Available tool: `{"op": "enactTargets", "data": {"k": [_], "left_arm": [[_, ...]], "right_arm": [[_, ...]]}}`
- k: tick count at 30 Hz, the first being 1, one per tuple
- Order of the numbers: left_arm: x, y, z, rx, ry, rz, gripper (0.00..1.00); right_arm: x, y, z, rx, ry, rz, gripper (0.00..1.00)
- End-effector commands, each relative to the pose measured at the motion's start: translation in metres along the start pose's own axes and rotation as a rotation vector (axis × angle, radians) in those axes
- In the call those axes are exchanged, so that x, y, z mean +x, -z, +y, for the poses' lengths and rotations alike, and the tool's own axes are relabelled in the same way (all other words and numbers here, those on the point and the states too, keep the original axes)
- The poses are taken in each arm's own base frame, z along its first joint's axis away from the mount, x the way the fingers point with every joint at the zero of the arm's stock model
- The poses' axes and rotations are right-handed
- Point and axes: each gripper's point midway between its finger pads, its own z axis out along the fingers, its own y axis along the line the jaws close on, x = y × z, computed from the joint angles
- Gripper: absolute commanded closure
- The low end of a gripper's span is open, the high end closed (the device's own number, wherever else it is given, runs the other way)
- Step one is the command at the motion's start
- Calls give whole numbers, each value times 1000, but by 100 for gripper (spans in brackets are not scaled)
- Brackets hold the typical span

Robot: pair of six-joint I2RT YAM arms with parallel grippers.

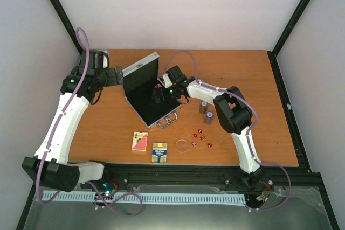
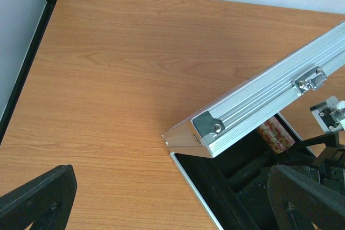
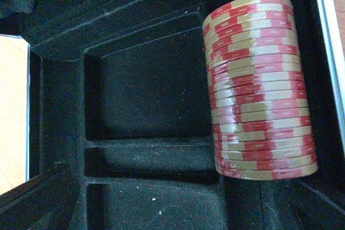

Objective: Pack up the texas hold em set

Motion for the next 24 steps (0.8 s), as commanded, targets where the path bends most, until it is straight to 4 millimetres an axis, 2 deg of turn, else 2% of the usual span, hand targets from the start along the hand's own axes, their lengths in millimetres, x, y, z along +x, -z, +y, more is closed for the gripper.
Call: {"op": "enactTargets", "data": {"k": [1,7,15,20,24], "left_arm": [[0,3,5,-20,-16,-3,0],[-2,4,4,-18,-12,-10,0],[-1,2,2,-5,6,-6,0],[-1,3,2,-7,13,-13,0],[0,2,4,-18,10,-9,0]], "right_arm": [[-6,-4,-1,-22,7,-40,0],[5,22,3,15,27,0,0],[17,89,19,75,169,18,0],[47,108,11,214,221,162,0],[77,114,17,285,257,231,0]]}}
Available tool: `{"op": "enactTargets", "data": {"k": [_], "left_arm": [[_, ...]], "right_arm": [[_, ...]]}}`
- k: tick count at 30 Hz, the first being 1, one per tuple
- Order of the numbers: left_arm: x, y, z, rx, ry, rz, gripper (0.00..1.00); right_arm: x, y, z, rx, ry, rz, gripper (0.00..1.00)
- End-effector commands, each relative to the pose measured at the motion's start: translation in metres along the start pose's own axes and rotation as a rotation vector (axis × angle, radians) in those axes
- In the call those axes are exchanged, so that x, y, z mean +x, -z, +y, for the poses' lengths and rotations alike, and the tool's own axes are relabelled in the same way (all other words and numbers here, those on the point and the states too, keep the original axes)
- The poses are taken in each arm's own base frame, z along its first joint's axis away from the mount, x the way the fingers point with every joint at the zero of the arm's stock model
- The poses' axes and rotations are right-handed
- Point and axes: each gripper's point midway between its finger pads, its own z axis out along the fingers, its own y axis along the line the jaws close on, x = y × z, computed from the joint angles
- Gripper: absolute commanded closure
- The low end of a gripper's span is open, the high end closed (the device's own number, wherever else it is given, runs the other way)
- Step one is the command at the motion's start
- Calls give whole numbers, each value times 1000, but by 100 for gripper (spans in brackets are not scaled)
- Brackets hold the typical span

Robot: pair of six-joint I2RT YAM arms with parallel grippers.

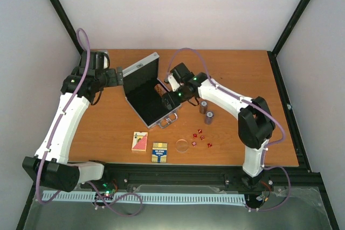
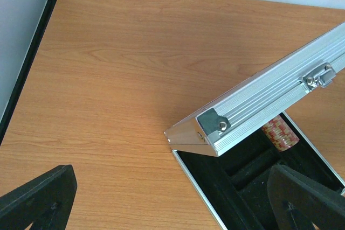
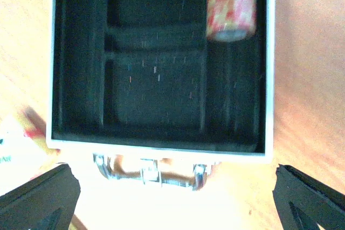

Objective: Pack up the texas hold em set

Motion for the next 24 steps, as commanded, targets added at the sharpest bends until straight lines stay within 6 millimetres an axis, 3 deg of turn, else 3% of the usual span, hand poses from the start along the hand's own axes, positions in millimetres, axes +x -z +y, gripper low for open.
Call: {"op": "enactTargets", "data": {"k": [1,5,10,17,24], "left_arm": [[-3,5,2,-5,15,-16,0],[-2,10,3,0,39,-18,0],[-4,21,6,-7,35,-36,0],[-16,30,-1,32,17,-62,0],[-40,77,0,76,45,-194,0]], "right_arm": [[54,3,10,104,63,175,0],[66,-2,37,105,85,195,0],[66,-7,72,96,106,186,0],[63,-12,104,148,28,163,1],[64,-29,150,195,-103,147,0]]}}
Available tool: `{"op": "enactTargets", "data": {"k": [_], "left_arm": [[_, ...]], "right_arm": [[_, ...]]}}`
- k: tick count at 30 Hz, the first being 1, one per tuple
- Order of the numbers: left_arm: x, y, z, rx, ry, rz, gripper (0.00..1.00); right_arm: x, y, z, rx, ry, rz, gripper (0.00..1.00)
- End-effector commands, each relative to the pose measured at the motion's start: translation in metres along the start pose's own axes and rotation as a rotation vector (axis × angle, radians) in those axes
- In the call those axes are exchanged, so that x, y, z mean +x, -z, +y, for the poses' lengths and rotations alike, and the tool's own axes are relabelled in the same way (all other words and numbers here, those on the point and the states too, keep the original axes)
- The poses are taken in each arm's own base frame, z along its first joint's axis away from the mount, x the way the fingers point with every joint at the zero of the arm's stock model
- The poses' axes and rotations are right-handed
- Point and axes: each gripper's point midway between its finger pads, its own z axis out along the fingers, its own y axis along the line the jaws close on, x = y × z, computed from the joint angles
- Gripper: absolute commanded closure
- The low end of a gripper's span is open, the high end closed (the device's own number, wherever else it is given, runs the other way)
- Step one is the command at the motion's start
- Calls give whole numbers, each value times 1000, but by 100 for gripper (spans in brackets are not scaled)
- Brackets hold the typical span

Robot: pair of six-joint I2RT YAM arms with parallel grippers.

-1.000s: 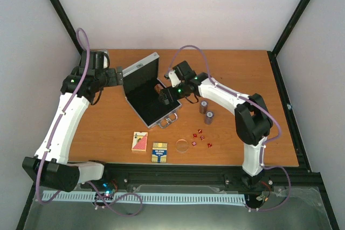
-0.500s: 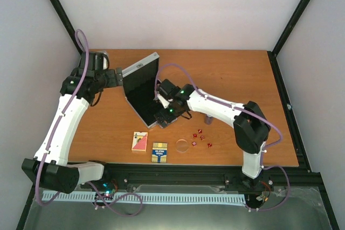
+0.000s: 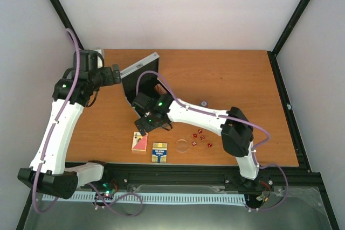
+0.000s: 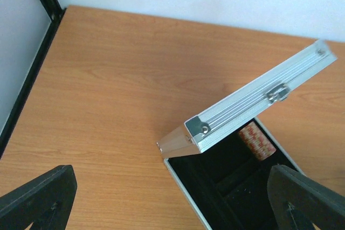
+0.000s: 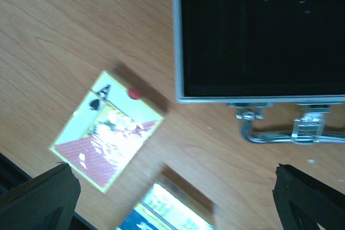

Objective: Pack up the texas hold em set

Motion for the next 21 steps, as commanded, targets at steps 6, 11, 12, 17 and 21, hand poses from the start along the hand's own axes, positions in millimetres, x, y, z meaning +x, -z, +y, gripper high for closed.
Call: {"op": "enactTargets", "data": {"k": [6,11,12,17,21], "left_arm": [[-30,99,16,31,79,-255,0],[-17,135,30,37,113,-347,0],[-13,141,32,40,118,-359,0],[1,160,33,79,136,-375,0],[7,174,36,96,135,-398,0]], "right_arm": [[4,-13,52,116,-277,-24,0],[10,-29,70,124,-385,-16,0],[13,-34,71,131,-403,-13,0],[24,-50,67,175,-457,9,0],[26,-68,76,163,-433,43,0]]}}
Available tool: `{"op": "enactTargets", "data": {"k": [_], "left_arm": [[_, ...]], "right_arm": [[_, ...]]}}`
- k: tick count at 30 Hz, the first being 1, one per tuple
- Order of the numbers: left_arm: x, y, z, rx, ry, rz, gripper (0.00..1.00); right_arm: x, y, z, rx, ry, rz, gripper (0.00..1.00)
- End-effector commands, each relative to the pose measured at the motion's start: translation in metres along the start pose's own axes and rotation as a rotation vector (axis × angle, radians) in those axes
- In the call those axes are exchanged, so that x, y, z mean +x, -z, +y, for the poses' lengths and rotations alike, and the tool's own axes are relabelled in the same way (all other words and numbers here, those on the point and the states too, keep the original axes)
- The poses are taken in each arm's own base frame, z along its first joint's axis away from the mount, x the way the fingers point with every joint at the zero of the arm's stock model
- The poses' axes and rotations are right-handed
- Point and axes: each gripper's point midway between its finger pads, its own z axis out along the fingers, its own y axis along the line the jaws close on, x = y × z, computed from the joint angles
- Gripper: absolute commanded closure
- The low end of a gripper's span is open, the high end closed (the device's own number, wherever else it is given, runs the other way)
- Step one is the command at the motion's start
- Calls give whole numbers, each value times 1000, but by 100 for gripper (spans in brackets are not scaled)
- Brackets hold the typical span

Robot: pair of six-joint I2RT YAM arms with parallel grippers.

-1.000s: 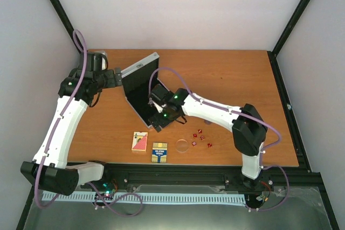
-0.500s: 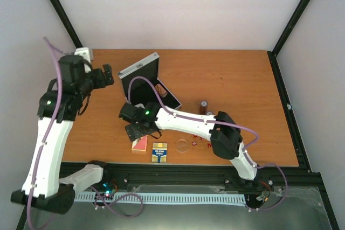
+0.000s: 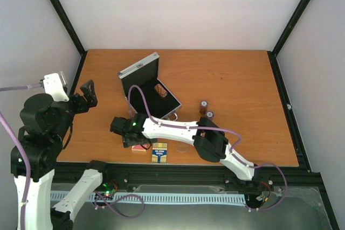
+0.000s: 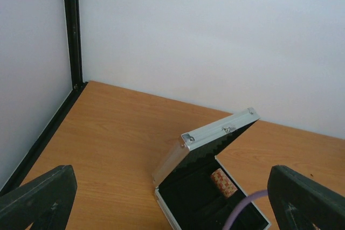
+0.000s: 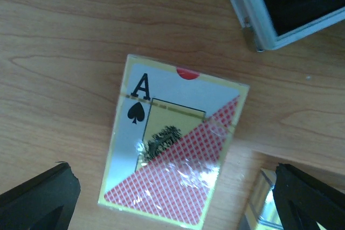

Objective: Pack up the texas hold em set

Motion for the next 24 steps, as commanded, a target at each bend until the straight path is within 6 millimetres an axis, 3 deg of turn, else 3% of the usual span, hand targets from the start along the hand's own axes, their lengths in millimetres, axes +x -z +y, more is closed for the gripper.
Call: {"op": "enactTargets", "data": {"k": [1,11,19,24], "left_arm": [[10,11,3,5,5,21,0],[18,16,6,6,-22,39,0],[22,14,3,23,-41,55,0],[22,13,3,23,-52,60,0]], "right_arm": [[2,-15,8,18,-24,14,0],[7,-41,-1,81,-25,49,1],[11,-57,0,79,-19,73,7],[10,-60,2,66,-14,83,23]]}}
